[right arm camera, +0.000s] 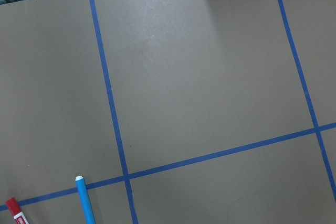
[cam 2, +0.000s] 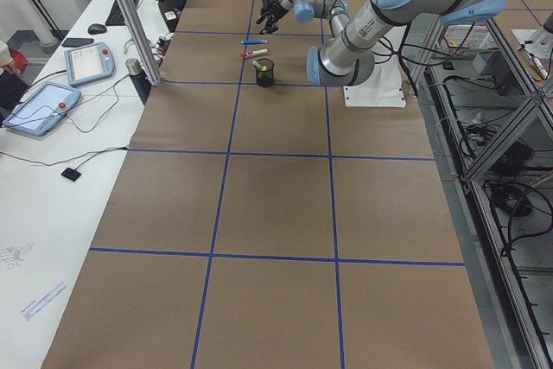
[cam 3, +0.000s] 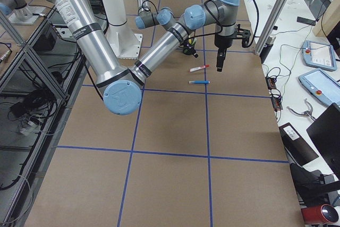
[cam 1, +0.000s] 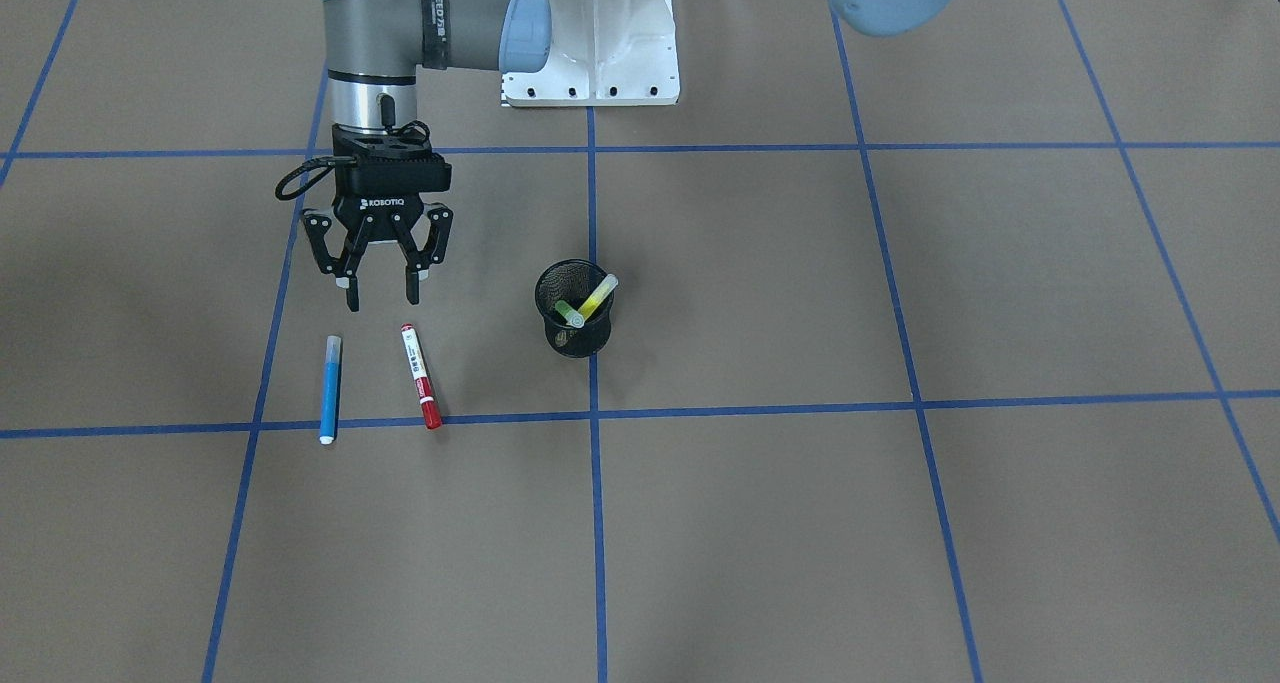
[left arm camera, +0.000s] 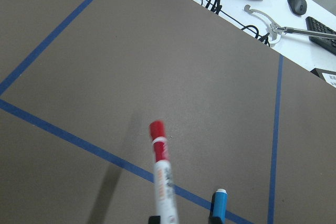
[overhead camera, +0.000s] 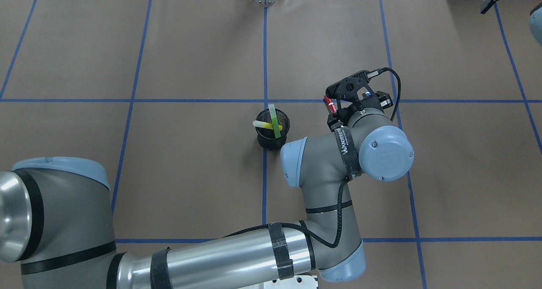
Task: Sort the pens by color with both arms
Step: 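Lay the red-capped marker beside the blue marker with the left gripper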
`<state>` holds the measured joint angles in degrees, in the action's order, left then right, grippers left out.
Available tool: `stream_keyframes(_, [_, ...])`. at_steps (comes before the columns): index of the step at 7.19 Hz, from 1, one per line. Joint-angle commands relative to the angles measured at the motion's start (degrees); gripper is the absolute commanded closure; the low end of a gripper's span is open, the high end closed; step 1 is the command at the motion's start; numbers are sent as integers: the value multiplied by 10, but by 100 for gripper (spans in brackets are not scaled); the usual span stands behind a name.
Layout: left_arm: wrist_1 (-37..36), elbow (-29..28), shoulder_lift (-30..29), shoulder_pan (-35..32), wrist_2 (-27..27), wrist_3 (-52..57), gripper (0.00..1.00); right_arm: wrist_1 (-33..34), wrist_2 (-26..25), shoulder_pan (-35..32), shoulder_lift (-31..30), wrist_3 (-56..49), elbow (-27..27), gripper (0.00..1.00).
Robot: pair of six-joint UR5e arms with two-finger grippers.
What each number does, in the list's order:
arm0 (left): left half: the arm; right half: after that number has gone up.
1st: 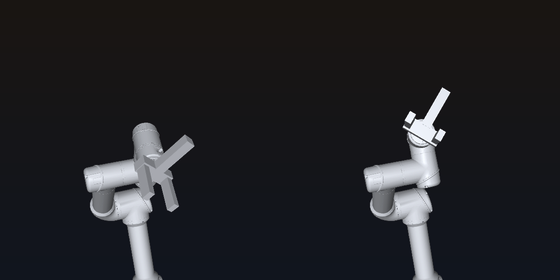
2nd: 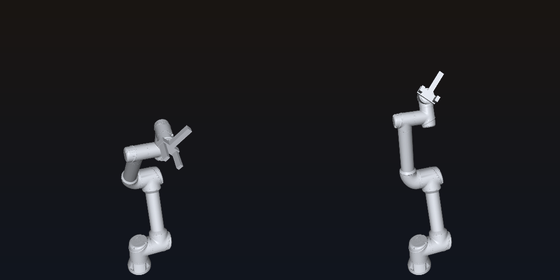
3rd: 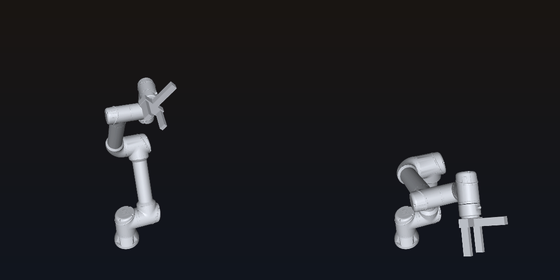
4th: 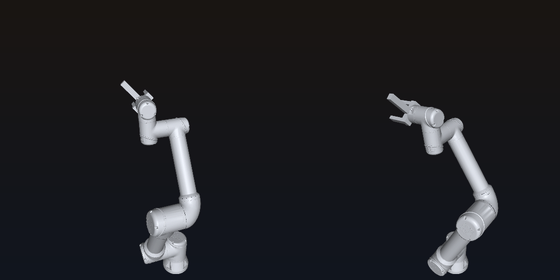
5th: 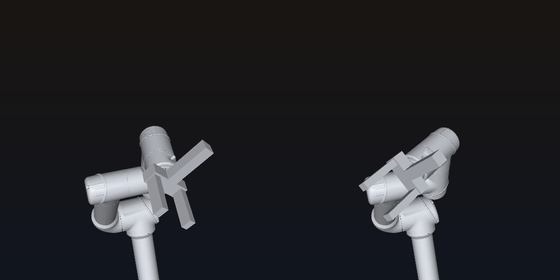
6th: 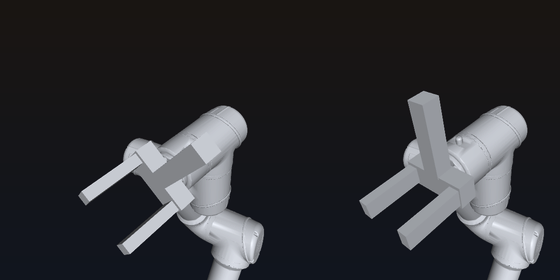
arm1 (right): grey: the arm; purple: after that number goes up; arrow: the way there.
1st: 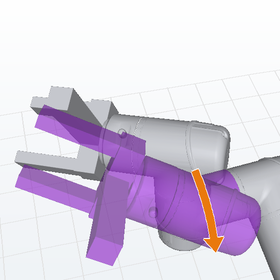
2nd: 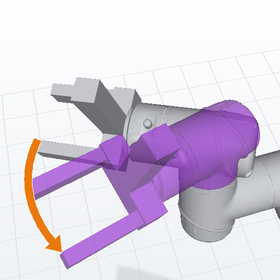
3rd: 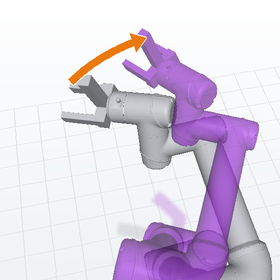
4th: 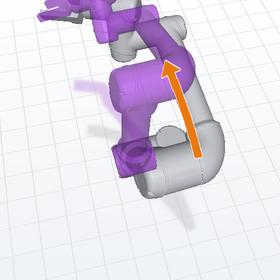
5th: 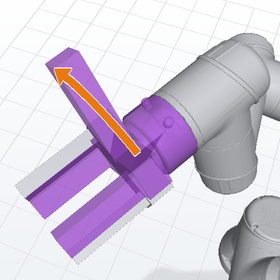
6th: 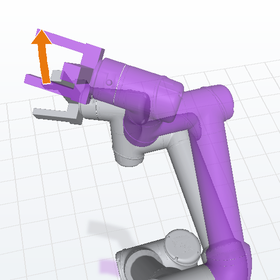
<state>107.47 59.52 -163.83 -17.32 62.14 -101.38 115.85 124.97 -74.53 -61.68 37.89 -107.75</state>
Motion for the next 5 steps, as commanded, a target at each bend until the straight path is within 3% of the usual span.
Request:
stream_keyframes(1, [-1,48,7,1,1,47,9,-1,2,0,2,0,1,1])
stream_keyframes(2, [-4,97,29,-4,2,85,9,-1,3,0,4,0,1,1])
stream_keyframes(3, [-9,153,73,-23,55,91,9,-1,17,0,3,3,1,1])
stream_keyframes(4, [-31,233,132,-51,144,114,8,-1,86,0,6,10,8,1])
stream_keyframes(5, [-87,307,177,-78,188,148,6,-1,112,-16,6,23,10,1])
